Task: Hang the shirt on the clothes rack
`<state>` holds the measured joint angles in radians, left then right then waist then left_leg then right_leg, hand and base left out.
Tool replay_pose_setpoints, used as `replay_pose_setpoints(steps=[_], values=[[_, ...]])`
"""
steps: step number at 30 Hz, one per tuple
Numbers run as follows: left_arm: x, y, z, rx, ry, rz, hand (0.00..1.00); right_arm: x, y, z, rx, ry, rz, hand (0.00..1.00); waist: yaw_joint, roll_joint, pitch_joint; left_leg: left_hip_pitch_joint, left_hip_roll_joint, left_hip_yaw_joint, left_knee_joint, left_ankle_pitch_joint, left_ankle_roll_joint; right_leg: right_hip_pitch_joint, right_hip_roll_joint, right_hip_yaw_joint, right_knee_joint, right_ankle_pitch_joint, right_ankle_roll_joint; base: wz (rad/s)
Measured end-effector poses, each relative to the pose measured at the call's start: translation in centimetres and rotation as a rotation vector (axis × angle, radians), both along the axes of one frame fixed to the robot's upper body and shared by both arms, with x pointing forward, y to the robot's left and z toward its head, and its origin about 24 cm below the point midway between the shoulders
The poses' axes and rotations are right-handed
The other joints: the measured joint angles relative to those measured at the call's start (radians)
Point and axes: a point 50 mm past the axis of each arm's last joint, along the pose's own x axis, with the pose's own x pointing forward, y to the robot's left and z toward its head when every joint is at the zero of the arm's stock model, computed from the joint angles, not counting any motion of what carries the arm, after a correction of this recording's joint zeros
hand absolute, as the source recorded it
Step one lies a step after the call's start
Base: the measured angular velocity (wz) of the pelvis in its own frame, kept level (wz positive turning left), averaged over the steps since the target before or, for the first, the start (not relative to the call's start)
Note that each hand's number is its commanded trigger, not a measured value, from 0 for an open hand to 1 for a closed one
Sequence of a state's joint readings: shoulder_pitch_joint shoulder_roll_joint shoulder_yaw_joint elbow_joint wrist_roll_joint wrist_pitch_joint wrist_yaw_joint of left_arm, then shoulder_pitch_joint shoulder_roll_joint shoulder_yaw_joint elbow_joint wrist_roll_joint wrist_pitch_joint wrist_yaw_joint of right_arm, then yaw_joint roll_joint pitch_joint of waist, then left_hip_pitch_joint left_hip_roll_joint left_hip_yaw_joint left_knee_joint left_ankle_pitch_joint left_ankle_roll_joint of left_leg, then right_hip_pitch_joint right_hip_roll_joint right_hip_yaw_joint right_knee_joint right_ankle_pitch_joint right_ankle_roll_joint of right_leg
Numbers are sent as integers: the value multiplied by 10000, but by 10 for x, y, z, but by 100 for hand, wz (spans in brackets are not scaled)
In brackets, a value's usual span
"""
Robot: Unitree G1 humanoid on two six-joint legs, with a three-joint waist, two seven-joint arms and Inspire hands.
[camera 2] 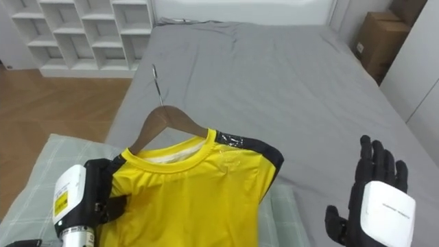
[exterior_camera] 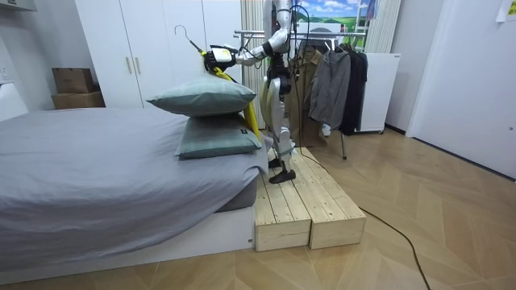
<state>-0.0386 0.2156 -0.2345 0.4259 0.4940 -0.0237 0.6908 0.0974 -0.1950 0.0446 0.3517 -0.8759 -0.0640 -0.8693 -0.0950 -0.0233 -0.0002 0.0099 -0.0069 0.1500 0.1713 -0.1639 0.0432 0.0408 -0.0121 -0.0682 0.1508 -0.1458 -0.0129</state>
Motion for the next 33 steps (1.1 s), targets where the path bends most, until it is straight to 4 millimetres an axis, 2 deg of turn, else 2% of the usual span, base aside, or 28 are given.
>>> replay_pose_setpoints(steps=[13,18,22,29,33], values=[[2,-4,3,-84,254,-278,100,7,19,11,106,-319,950,0,324,5,2,-45,70,0,-30,-1,-2,-62,6,9,35,1,-1,0],[11,-15,35,-256,-1237,-747,100,9,23,15,204,-77,1351,0,489,10,0,39,-1,-4,-18,0,-1,39,-2,7,20,1,-1,0],[12,-19,46,-327,-1783,-936,100,13,31,25,255,-243,1839,0,494,10,2,176,-7,14,-43,0,-1,148,-2,102,7,0,1,-4],[12,-23,45,-135,-1652,-1220,100,15,41,25,366,372,2598,0,494,-16,19,196,-10,14,-48,-1,-1,152,-6,85,28,0,1,0],[12,-23,46,62,-1664,-1271,100,17,40,25,223,702,2795,0,542,-106,90,189,-1,-33,-120,-16,-18,103,8,16,48,0,0,2]])
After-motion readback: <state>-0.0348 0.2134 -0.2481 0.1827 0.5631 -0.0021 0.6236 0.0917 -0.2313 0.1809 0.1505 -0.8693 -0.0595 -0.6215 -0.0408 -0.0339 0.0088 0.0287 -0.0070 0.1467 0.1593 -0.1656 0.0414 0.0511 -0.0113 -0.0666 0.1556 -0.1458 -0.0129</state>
